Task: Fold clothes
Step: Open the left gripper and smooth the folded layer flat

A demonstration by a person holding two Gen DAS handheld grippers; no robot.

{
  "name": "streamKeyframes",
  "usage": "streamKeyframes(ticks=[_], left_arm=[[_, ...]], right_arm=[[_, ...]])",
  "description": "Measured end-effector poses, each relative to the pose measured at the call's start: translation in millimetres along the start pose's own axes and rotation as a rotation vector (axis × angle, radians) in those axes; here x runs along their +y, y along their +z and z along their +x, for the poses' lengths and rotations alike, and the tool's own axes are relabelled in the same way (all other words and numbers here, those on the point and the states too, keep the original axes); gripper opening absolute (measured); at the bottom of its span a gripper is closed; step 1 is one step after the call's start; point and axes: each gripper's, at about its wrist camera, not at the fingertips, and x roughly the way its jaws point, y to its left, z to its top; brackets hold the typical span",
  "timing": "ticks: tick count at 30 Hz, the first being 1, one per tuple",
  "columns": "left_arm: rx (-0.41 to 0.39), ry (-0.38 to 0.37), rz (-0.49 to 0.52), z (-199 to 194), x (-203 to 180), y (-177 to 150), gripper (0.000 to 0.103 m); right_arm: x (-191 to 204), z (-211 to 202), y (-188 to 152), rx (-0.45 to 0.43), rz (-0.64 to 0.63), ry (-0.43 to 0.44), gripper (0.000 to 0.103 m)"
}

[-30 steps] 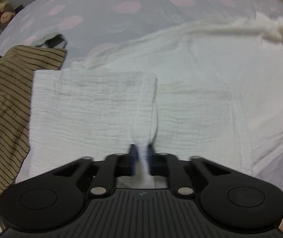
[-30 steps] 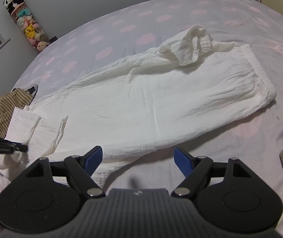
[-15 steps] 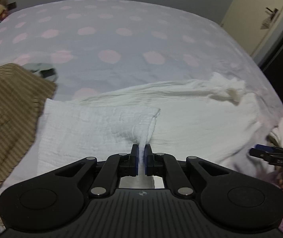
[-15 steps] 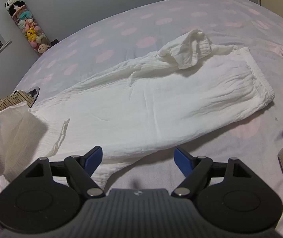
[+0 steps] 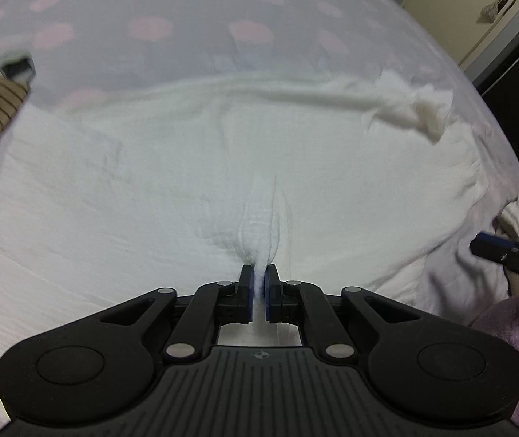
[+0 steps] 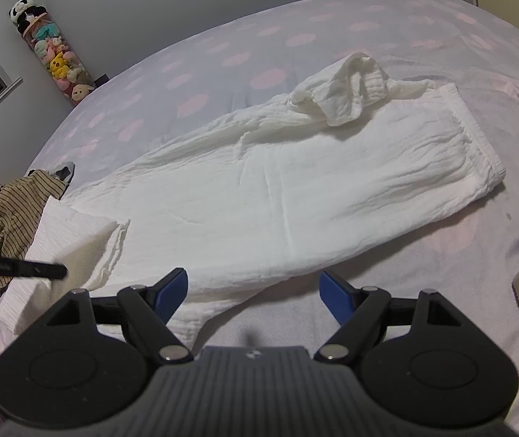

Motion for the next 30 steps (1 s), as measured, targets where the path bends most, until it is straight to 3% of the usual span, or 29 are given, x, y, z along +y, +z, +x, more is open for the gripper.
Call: streamKeyframes(ticks=[6, 9, 13, 16, 19, 23, 30], left_arm=[[0.042, -0.094, -0.102, 11.2, 11.7, -8.2, 0.021], [0.019, -0.112, -0.079, -4.2, 7.6, -7.5, 0.025], [-0.079, -0.009, -0.004, -42.0, 6.5, -3.9, 0.039], [-0.063, 0.173, -0.02, -48.5, 24.0, -2.8, 0.039], [0.002, 0.217, -0.097, -38.5, 46.8, -8.5, 0.038], [0.099, 0.134, -0.178, -21.1, 53.3, -25.6, 0.035], [0.193, 0.027, -0.079, -20.5, 11.0, -45.4, 0.035]], right_arm=[[-0.1, 0.0, -0.1, 0.0, 0.003, 0.001, 0.082], [-0.1, 0.0, -0.1, 0.0, 0.005, 0.002, 0.082], [0.3, -0.2, -0.3, -0.001, 0.004, 0.001, 0.082], [1.1, -0.6, -0.4, -0.004, 0.001, 0.0, 0.082], [1.5, -0.8, 0.0, -0.005, -0.002, -0.001, 0.082], [1.2, -2.4, -0.4, -0.009, -0.001, 0.0, 0.082], [1.5, -3.4, -0.5, -0.008, -0.004, 0.0, 0.083]])
